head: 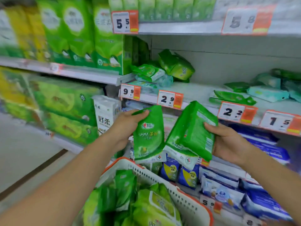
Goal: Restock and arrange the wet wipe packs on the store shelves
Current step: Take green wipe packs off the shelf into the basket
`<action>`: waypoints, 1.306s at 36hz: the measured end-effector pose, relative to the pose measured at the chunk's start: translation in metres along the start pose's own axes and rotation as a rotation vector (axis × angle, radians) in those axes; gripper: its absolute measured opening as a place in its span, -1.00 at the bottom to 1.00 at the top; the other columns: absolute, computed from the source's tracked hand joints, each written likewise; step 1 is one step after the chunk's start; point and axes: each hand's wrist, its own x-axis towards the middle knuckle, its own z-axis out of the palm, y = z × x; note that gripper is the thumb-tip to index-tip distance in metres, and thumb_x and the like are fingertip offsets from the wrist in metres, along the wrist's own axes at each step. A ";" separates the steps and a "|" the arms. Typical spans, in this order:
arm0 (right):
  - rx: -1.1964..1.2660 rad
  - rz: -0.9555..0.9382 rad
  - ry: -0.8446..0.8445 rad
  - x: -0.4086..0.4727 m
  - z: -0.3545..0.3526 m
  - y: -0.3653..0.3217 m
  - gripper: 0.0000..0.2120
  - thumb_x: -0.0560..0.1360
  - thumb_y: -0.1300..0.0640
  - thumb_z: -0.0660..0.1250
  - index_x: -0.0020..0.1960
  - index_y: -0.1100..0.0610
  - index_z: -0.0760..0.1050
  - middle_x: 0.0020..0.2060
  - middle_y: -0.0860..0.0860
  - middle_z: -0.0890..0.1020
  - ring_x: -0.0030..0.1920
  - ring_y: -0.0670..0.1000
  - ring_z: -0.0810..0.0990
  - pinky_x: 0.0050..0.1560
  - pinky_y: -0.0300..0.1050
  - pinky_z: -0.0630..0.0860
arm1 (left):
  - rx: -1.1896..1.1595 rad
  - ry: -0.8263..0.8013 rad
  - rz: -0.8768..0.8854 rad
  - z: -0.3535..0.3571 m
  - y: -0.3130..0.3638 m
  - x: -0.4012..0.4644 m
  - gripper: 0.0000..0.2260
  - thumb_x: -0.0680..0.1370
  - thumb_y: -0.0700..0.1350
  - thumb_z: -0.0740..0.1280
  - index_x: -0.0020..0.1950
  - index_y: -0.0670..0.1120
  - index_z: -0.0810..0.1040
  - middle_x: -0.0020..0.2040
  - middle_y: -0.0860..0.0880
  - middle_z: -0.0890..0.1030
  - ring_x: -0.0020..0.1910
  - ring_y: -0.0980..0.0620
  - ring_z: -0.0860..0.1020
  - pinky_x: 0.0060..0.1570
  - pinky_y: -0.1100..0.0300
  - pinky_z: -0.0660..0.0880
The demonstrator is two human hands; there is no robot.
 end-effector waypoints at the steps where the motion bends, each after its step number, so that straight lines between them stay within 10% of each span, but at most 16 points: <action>1: -0.023 0.019 -0.011 0.003 0.002 0.003 -0.12 -0.05 0.12 0.76 0.25 0.16 0.60 0.17 0.18 0.66 0.05 0.15 0.71 -0.13 0.05 0.66 | -0.004 -0.005 -0.016 -0.003 -0.001 0.000 -0.75 0.56 -0.09 0.39 0.21 -0.14 0.63 0.05 -0.14 0.71 0.00 -0.09 0.68 -0.04 0.06 0.62; 13: -0.275 0.104 -0.042 0.027 0.025 0.033 -0.56 0.24 0.11 0.50 0.12 0.10 0.67 0.13 0.11 0.69 0.01 0.04 0.72 -0.01 -0.03 0.67 | 0.885 -0.084 0.056 -0.050 -0.016 0.002 -0.71 0.50 0.01 0.48 -0.10 -0.23 0.68 -0.33 -0.06 0.58 -0.39 -0.01 0.50 -0.34 0.27 0.49; 19: -0.554 0.148 -0.004 0.044 0.060 0.069 -0.71 0.50 0.21 0.39 0.22 0.10 0.60 0.08 0.06 0.72 0.03 0.03 0.70 0.12 0.02 0.60 | 1.299 -0.376 -0.287 -0.076 -0.064 0.003 -0.84 0.56 -0.03 0.41 0.00 -0.12 0.63 -0.21 -0.06 0.62 -0.32 0.04 0.60 -0.27 0.17 0.60; 22: -0.615 0.126 0.039 0.052 0.079 0.079 -0.74 0.51 0.20 0.42 0.19 0.08 0.60 0.00 0.04 0.74 -0.06 0.02 0.73 -0.07 -0.02 0.66 | 1.055 -0.288 -0.401 -0.081 -0.068 0.001 -0.71 0.64 0.06 0.22 0.23 -0.09 0.53 0.15 -0.09 0.63 0.07 -0.08 0.63 0.10 -0.05 0.60; 28: -0.351 0.123 0.070 0.056 0.105 0.093 -0.70 0.52 0.19 0.39 0.26 0.11 0.57 0.06 0.10 0.72 -0.02 0.10 0.72 -0.14 0.04 0.67 | 0.250 -0.315 -0.455 -0.052 -0.046 -0.020 -0.49 0.59 0.35 0.06 0.22 0.02 0.56 0.12 -0.02 0.68 0.04 -0.03 0.67 0.08 0.02 0.55; 38: -0.051 0.135 0.086 0.060 0.103 0.080 -0.52 0.47 0.16 0.40 0.37 0.20 0.50 0.31 0.14 0.57 0.21 0.13 0.63 -0.02 0.09 0.68 | 0.104 -0.061 -0.302 -0.061 -0.070 -0.001 -0.67 0.68 -0.04 0.19 0.26 -0.26 0.53 0.03 -0.20 0.70 -0.09 -0.09 0.70 -0.08 0.03 0.65; 47: -0.023 0.178 0.096 0.061 0.079 0.057 -0.70 0.61 0.08 0.21 0.24 0.13 0.60 0.11 0.11 0.70 0.10 0.11 0.69 0.01 0.10 0.66 | -0.589 -0.023 -0.520 -0.092 -0.068 -0.004 -0.75 0.50 0.01 0.19 -0.28 -0.12 0.46 -0.41 -0.05 0.45 -0.50 0.04 0.43 -0.41 0.30 0.45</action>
